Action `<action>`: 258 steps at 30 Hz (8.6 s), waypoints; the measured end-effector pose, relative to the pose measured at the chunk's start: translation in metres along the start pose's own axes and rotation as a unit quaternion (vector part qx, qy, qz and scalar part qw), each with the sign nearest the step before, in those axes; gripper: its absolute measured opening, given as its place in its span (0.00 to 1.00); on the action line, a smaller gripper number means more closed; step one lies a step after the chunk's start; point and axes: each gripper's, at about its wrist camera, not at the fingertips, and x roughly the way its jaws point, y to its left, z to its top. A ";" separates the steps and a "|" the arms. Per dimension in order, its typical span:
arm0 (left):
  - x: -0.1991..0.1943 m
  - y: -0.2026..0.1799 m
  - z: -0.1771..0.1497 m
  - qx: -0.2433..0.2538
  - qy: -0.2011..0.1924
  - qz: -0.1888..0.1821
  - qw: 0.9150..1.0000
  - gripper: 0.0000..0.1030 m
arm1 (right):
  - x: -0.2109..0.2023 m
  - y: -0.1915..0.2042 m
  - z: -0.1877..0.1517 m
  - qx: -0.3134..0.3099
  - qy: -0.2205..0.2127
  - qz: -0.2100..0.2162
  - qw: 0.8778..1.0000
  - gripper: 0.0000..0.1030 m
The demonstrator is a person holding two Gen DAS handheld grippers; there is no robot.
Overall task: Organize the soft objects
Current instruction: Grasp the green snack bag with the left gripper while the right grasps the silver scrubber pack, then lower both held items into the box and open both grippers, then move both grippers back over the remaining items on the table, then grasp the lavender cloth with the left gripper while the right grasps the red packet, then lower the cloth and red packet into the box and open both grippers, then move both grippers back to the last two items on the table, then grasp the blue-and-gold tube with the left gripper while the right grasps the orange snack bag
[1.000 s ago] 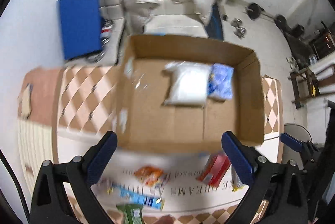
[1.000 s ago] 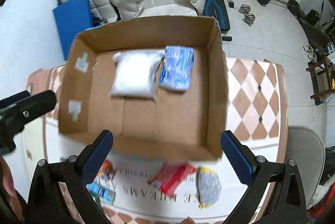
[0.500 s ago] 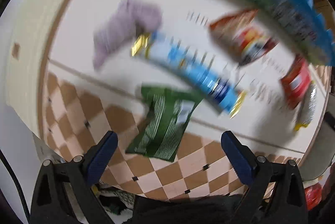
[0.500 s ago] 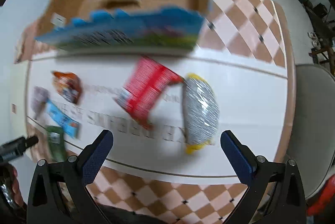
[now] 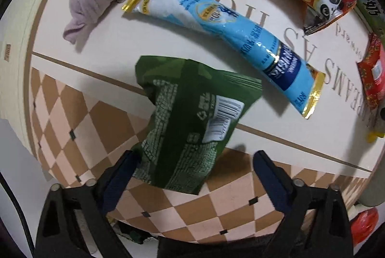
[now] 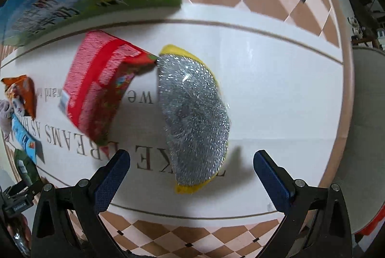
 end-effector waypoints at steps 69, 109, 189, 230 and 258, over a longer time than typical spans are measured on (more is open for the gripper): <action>-0.254 -0.154 0.290 0.166 -0.147 -0.056 0.973 0.96 | -0.116 0.094 0.188 0.044 -0.056 0.046 0.996 1.00; -0.062 0.063 0.123 0.110 -0.087 0.070 0.988 0.96 | -0.020 0.089 0.014 0.070 -0.002 0.079 0.994 1.00; -0.137 -0.135 0.275 0.083 -0.008 -0.125 0.989 0.35 | -0.093 0.147 0.181 0.030 -0.065 0.128 0.989 0.47; -0.295 -0.079 0.111 0.108 -0.292 -0.067 0.948 0.99 | -0.236 0.127 0.056 0.052 -0.239 0.019 0.969 1.00; -0.017 0.030 0.069 -0.193 0.036 -0.187 0.962 0.65 | -0.087 0.291 0.051 -0.289 -0.090 0.010 0.953 0.99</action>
